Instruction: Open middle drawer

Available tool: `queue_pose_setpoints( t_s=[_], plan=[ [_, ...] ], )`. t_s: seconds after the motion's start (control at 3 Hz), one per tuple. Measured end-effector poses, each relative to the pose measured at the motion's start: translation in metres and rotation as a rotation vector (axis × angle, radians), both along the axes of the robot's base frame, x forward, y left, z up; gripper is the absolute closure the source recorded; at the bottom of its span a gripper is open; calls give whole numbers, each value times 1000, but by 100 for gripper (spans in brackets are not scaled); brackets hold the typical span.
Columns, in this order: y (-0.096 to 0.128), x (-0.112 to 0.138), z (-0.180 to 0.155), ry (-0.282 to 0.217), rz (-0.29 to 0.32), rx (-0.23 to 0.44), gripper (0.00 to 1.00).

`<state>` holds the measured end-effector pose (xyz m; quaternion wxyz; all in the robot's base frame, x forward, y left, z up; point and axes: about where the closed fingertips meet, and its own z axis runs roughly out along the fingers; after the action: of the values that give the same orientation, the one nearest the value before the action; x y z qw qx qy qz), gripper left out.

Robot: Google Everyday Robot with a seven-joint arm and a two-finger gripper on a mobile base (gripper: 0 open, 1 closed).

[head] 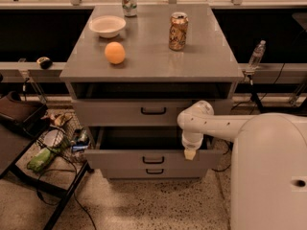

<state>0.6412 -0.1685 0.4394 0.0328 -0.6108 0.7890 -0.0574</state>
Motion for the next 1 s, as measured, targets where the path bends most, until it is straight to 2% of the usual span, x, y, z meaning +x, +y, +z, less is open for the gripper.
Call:
queue_pose_setpoints(
  t_s=[1.0],
  plan=[
    [0, 0, 0, 0, 0, 0, 12]
  ],
)
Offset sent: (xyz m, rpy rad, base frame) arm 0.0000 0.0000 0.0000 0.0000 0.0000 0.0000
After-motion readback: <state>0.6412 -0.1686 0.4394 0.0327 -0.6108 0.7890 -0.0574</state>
